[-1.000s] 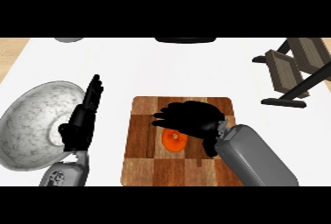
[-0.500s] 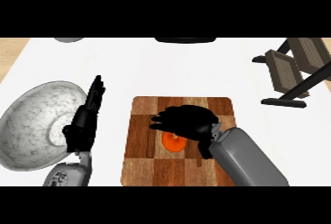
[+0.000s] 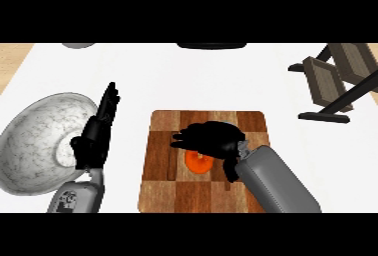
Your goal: Pick the squash from the cutting board and place it in the tiered basket
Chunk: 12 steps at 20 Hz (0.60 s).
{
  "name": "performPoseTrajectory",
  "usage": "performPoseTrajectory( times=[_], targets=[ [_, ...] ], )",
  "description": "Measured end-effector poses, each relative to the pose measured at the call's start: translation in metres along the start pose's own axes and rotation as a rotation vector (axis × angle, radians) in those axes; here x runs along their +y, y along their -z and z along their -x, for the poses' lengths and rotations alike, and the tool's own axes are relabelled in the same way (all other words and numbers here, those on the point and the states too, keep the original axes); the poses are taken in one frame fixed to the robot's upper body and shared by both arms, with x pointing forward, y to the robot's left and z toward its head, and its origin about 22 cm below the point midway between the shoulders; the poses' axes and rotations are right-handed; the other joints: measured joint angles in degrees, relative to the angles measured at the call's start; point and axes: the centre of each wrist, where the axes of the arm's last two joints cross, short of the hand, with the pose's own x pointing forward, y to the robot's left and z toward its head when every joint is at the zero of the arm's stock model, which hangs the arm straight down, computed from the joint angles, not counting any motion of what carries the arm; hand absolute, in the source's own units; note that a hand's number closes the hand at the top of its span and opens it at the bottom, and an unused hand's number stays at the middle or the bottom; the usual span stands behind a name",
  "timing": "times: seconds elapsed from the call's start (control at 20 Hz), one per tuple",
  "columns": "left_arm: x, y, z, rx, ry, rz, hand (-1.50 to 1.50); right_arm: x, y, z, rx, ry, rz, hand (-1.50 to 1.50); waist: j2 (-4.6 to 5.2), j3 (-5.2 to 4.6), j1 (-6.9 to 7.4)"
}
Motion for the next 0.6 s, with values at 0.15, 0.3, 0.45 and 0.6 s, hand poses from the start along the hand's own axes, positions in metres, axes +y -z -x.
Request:
performPoseTrajectory(
  times=[0.15,0.3,0.45,0.6],
  targets=[
    [-0.003,-0.005,0.0,0.003,-0.001,0.0,0.0,0.009,0.005,-0.002,-0.002,0.026,0.03,1.5,-0.03,0.0,0.02],
    [0.007,-0.007,0.0,-0.003,0.004,-0.003,0.0,0.019,0.008,-0.001,-0.013,0.018,0.08,1.5,-0.05,0.02,0.08],
    [0.005,-0.007,-0.004,-0.006,0.003,-0.001,0.0,0.019,0.012,-0.001,-0.034,-0.051,0.147,1.5,-0.09,0.02,0.17],
    [0.004,-0.006,-0.002,-0.001,-0.002,-0.002,0.0,0.022,0.013,-0.001,-0.007,-0.094,0.183,1.5,-0.2,0.0,0.13]
  ],
)
